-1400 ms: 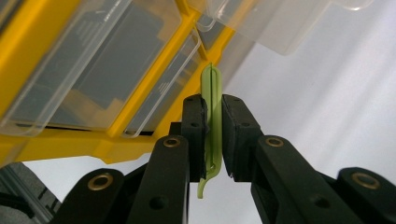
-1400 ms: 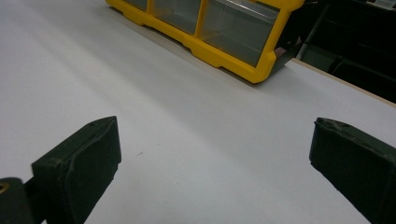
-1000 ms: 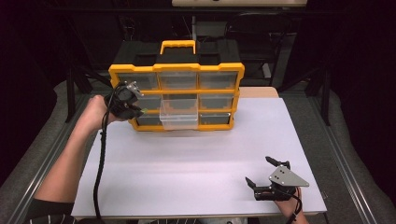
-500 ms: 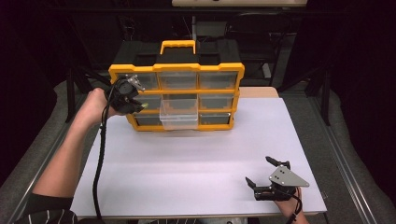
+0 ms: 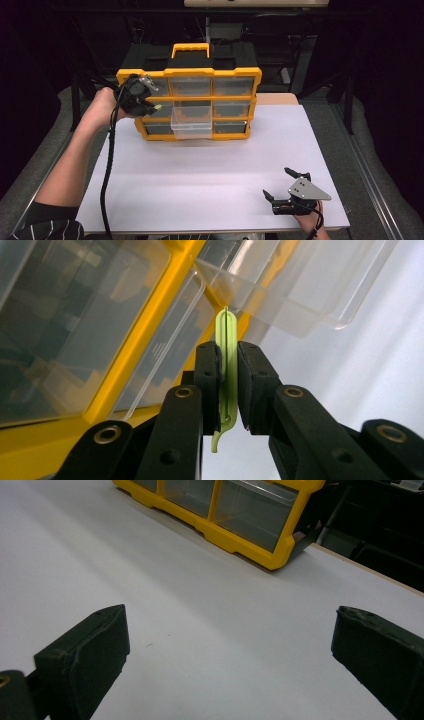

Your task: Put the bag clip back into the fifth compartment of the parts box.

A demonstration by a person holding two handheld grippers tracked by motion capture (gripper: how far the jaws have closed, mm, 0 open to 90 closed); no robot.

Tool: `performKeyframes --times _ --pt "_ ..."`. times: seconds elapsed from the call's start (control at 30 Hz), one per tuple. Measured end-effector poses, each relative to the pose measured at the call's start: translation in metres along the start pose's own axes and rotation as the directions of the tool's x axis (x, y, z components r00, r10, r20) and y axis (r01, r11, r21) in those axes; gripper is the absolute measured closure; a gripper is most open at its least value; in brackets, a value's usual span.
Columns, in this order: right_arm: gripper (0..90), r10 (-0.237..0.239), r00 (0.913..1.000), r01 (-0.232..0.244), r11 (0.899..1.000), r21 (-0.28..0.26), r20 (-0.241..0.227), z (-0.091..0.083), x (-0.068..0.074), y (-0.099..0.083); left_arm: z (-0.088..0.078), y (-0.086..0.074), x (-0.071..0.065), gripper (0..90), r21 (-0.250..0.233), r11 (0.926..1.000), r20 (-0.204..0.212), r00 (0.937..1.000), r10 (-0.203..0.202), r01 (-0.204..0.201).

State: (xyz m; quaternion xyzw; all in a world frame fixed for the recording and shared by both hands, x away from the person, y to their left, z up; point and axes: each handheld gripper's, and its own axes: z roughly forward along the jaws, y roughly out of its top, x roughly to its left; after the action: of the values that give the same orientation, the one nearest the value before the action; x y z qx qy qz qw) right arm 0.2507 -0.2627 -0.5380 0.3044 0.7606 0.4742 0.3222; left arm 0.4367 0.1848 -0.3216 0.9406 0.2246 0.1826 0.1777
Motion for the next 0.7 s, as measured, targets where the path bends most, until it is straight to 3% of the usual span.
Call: performKeyframes --times 0.7 --pt "1.7 0.001 1.0 -0.001 1.0 0.001 -0.001 0.0 0.0 0.0 0.0 0.027 -0.009 80.2 -0.029 0.9989 0.012 0.9993 0.036 -0.036"
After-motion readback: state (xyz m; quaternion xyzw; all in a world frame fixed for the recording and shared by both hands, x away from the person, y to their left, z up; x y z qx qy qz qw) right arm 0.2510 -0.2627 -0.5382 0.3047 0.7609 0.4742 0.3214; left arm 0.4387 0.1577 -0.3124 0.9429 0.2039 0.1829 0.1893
